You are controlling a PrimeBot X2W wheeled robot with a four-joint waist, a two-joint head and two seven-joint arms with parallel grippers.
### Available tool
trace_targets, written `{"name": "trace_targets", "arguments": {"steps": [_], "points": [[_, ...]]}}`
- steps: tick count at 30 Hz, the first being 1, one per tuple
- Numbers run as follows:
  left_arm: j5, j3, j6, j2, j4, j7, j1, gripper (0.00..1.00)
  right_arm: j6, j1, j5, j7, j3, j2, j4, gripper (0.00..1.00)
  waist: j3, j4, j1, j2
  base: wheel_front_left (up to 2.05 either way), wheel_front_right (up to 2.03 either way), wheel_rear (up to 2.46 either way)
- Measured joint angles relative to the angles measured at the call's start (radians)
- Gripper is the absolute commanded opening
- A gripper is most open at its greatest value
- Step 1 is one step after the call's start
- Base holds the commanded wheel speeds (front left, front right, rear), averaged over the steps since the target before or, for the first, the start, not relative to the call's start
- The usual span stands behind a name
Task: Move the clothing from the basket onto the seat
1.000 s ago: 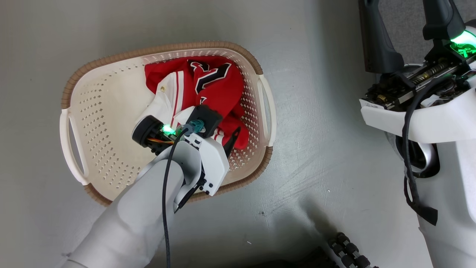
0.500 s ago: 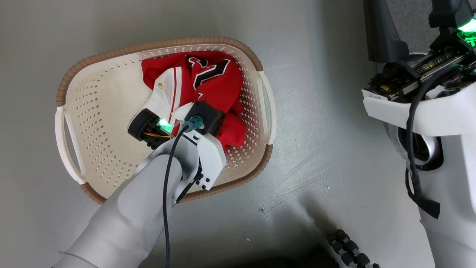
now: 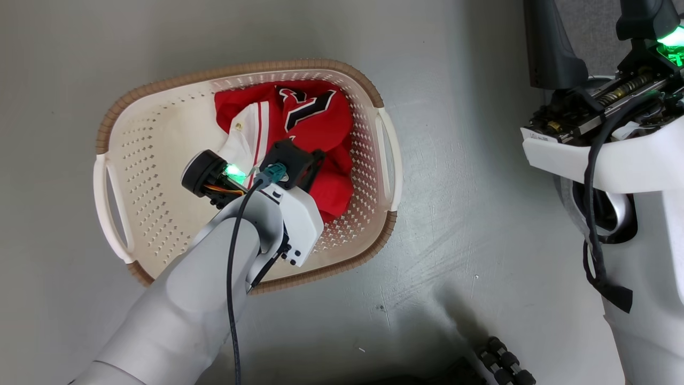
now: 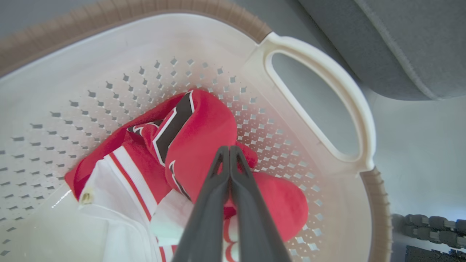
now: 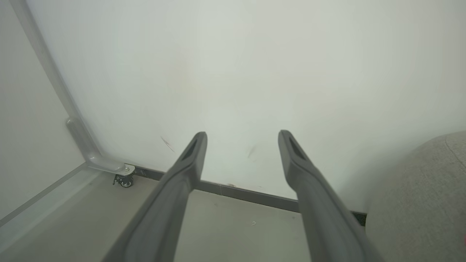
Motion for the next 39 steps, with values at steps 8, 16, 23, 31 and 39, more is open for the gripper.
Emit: {"name": "trace_targets", "arguments": {"steps": [8, 16, 23, 31, 39], "points": [[-0.032, 0.015, 0.000, -0.001, -0.001, -0.037, 0.000, 0.00, 0.000, 0.000, 0.000, 0.000, -0.010, 0.000, 0.007, 1.00, -0.029, 0.015, 0.0000, 0.0000, 0.00, 0.00, 0.00], [-0.095, 0.075, -0.010, -0.004, -0.007, -0.107, 0.022, 0.00, 0.000, 0.000, -0.009, 0.000, -0.022, -0.006, 0.010, 1.00, -0.065, 0.036, 0.0000, 0.0000, 0.00, 0.00, 0.00], [-0.131, 0.103, -0.022, -0.005, -0.016, -0.165, 0.043, 0.00, 0.000, 0.001, -0.012, 0.000, -0.025, -0.018, 0.018, 1.00, -0.103, 0.059, 0.0000, 0.0000, 0.00, 0.00, 0.00], [-0.170, 0.125, -0.036, -0.007, -0.032, -0.236, 0.099, 0.00, 0.000, 0.002, -0.018, 0.000, -0.030, -0.036, 0.034, 1.00, -0.163, 0.087, 0.0000, 0.0000, 0.00, 0.00, 0.00], [-0.193, 0.157, -0.044, 0.000, -0.047, -0.272, 0.141, 0.00, 0.000, 0.026, -0.018, 0.000, -0.025, -0.043, 0.060, 1.00, -0.228, 0.115, 0.0000, 0.0000, 0.00, 0.00, 0.00]]}}
